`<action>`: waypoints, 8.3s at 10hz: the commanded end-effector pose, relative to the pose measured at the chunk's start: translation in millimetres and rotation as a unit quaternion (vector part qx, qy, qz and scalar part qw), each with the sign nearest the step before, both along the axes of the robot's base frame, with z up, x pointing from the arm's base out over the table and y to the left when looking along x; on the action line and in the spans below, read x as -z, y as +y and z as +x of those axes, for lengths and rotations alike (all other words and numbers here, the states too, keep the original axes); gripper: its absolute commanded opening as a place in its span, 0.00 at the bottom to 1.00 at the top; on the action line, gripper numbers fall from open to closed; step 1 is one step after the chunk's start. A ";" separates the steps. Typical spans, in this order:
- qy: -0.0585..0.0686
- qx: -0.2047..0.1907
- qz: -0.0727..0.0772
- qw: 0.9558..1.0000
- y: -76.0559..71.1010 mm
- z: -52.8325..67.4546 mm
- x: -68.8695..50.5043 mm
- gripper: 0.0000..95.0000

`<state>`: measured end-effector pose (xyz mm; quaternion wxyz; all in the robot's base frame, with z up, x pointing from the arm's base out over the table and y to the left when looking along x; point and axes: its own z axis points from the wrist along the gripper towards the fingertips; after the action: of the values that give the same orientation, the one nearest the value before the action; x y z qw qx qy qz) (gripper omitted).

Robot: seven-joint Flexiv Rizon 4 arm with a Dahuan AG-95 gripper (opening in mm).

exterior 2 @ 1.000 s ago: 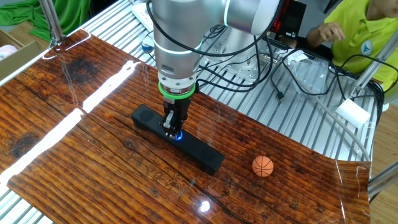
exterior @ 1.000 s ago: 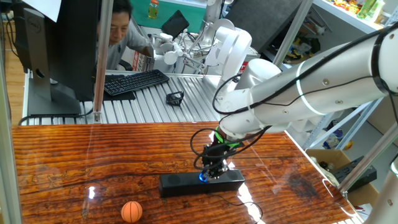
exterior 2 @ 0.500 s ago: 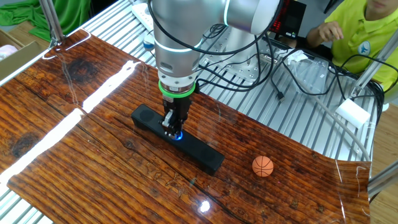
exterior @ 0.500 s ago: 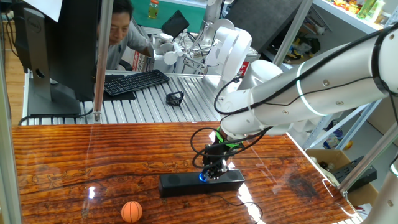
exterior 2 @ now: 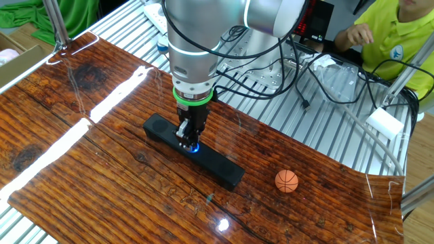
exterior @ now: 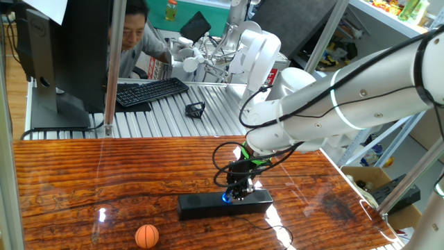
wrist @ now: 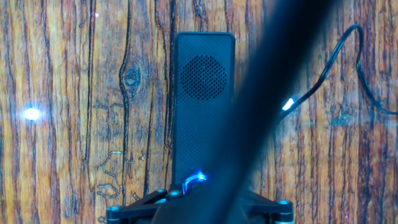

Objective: Turn the knob to increase the volume of the speaker

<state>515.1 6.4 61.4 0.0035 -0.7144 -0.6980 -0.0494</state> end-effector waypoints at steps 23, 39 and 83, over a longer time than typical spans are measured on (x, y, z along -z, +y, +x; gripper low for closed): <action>0.000 0.173 0.006 0.985 -0.5 -1.4 2.9 0.00; 0.011 0.307 -0.005 0.952 -0.1 -1.7 1.6 0.00; -0.011 0.152 0.008 0.988 3.8 -4.0 -4.3 0.40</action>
<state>513.0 10.6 64.3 -0.0050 -0.8108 -0.5819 -0.0638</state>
